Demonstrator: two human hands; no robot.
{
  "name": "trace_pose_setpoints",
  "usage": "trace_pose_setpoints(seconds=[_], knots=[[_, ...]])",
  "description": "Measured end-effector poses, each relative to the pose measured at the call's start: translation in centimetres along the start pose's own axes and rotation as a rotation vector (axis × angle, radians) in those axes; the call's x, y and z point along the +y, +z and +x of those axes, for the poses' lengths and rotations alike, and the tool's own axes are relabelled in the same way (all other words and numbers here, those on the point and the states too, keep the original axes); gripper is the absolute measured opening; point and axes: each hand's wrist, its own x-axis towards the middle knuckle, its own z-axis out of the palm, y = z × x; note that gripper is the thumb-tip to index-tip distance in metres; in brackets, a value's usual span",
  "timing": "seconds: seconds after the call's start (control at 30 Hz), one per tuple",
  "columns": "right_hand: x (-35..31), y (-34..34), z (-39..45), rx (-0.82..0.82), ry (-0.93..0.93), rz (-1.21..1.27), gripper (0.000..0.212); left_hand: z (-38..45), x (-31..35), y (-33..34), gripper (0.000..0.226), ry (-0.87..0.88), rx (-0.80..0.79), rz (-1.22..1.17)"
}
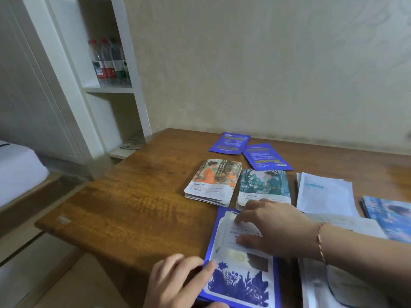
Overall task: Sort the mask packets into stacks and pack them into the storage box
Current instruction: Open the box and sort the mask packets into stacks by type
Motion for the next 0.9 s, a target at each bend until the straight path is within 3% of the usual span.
trace_pose_setpoints(seconds=[0.1, 0.2, 0.23, 0.33, 0.4, 0.47, 0.57, 0.63, 0.73, 0.9], knots=[[-0.2, -0.3, 0.1, -0.011, -0.033, -0.006, 0.055, -0.3, -0.3, -0.1, 0.047, 0.000, -0.150, -0.049], [0.4, -1.5, 0.0, 0.010, -0.015, 0.067, 0.056, 1.1, -2.7, -1.7, 0.042, 0.161, -0.192, -0.009], [1.3, -2.2, 0.3, 0.047, 0.031, 0.147, 0.055, 2.3, -3.8, -2.4, 0.043, 0.115, -0.121, -0.059], [6.3, -4.2, 2.7, 0.191, 0.228, 0.403, 0.039, 7.9, -5.8, -3.7, 0.046, -0.278, 0.174, -0.304], [11.1, -4.3, 5.0, 0.250, 0.358, 0.447, 0.032, 12.5, -5.8, -2.4, 0.039, -0.355, 0.162, -0.352], [15.7, -3.4, 7.4, 0.250, 0.473, 0.537, 0.030, 17.7, -5.4, 0.7, 0.033, -0.356, 0.020, -0.436], [20.5, -2.2, 10.6, 0.244, 0.640, 0.910, 0.029, 25.5, -4.3, 7.2, 0.027, -0.343, -0.293, -0.424], [22.6, -1.8, 12.3, 0.265, 0.768, 1.182, 0.028, 29.5, -3.9, 11.5, 0.035, -0.335, -0.494, -0.338], [24.7, -1.3, 14.1, 0.191, 0.891, 1.419, 0.026, 33.1, -4.1, 15.8, 0.048, -0.339, -0.784, -0.019], [26.9, -0.9, 15.5, 0.054, 0.942, 1.460, 0.029, 34.5, -3.3, 18.0, 0.051, -0.330, -0.808, 0.108]])
